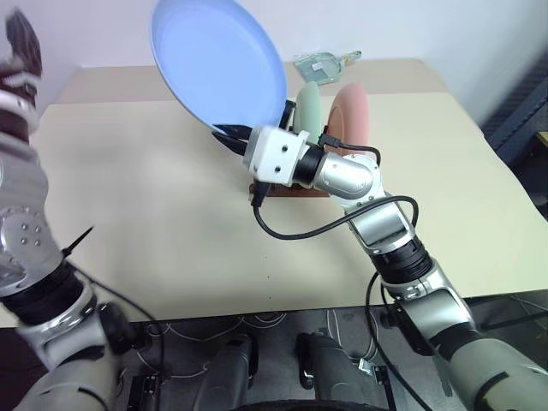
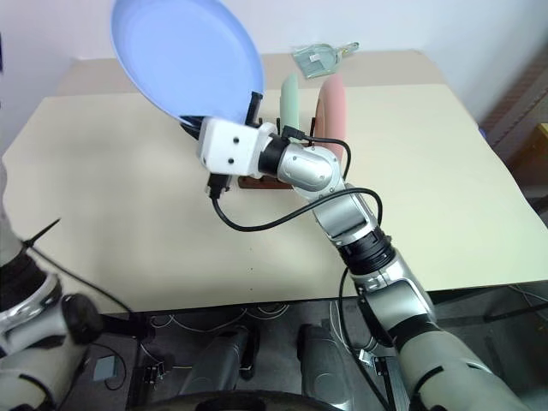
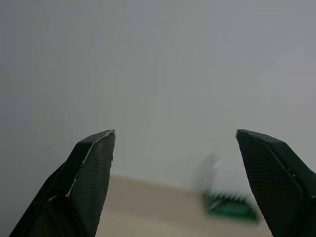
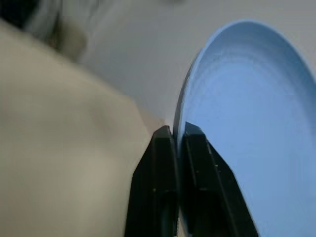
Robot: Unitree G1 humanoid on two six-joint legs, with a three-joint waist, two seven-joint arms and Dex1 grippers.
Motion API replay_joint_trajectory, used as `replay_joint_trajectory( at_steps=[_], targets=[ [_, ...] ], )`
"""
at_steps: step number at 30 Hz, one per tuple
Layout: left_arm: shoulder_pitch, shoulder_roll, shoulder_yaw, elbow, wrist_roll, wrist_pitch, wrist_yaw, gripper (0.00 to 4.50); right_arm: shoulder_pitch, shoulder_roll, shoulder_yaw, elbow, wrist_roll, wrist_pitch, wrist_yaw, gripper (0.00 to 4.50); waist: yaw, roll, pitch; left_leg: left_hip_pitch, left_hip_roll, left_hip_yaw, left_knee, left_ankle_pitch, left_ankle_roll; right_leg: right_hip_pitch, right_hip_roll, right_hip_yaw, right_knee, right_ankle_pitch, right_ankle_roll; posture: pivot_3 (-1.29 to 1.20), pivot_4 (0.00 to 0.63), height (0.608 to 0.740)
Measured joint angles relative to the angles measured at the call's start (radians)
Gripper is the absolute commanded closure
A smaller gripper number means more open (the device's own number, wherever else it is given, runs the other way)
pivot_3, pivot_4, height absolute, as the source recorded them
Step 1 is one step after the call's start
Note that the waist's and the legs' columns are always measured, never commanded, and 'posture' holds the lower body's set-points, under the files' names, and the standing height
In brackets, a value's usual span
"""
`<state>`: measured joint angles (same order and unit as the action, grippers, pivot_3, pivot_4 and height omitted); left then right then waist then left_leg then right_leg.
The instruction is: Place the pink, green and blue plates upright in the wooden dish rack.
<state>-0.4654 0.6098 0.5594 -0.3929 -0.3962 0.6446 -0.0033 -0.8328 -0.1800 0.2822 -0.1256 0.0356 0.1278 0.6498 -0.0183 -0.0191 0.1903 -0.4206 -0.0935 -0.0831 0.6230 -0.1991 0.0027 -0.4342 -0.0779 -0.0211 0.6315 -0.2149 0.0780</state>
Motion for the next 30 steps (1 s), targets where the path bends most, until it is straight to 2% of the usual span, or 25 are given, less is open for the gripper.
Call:
replay_joint_trajectory(
  at_steps=[2, 4, 7, 13, 18, 30],
  targets=[
    [0.169, 0.017, -0.04, 0.001, 0.023, -0.031, -0.096, 0.47, 0.0, 0.059, -0.066, -0.074, 0.158, 0.162, -0.007, 4.5, 0.002, 0.0, 0.0, 0.002, 0.001, 0.0, -0.002, 0.0, -0.001, 0.001, 0.0, 0.0, -0.001, 0.0, -0.001, 0.0, 0.15, 0.735],
    [0.312, -0.006, -0.103, -0.003, 0.021, -0.063, -0.19, 0.47, 0.0, 0.119, -0.132, -0.13, 0.308, 0.32, -0.043, 4.5, 0.008, 0.0, 0.0, 0.003, 0.001, -0.001, -0.004, -0.001, -0.002, 0.001, 0.0, 0.001, -0.001, -0.001, -0.003, 0.0, 0.15, 0.735],
    [0.366, -0.044, -0.153, -0.005, 0.012, -0.099, -0.252, 0.47, 0.001, 0.165, -0.177, -0.155, 0.433, 0.469, -0.103, 4.5, 0.012, -0.001, 0.0, 0.002, 0.001, -0.001, -0.004, -0.002, -0.003, -0.002, 0.0, 0.0, -0.002, -0.002, -0.005, 0.0, 0.15, 0.735],
    [0.483, -0.055, -0.242, -0.096, -0.027, -0.185, -0.419, 0.47, 0.009, 0.248, -0.33, -0.15, 0.646, 0.669, -0.281, 4.5, 0.005, 0.001, 0.0, 0.003, 0.002, 0.003, -0.009, -0.001, -0.003, -0.004, -0.001, 0.004, -0.002, -0.002, -0.006, 0.0, 0.15, 0.735],
    [0.514, -0.068, -0.293, -0.122, -0.057, -0.199, -0.493, 0.47, -0.018, 0.271, -0.428, -0.07, 0.716, 0.722, -0.417, 4.5, 0.003, 0.001, 0.0, 0.002, 0.002, 0.004, -0.01, 0.0, -0.002, -0.005, -0.001, 0.004, -0.001, -0.002, -0.007, 0.0, 0.15, 0.735],
    [0.512, -0.09, -0.343, -0.164, -0.076, -0.191, -0.507, 0.47, -0.065, 0.299, -0.49, 0.066, 0.775, 0.74, -0.555, 4.5, 0.002, 0.001, 0.0, 0.002, 0.002, 0.005, -0.009, 0.0, 0.0, -0.005, 0.0, 0.004, -0.001, -0.002, -0.007, 0.0, 0.15, 0.735]
  ],
)
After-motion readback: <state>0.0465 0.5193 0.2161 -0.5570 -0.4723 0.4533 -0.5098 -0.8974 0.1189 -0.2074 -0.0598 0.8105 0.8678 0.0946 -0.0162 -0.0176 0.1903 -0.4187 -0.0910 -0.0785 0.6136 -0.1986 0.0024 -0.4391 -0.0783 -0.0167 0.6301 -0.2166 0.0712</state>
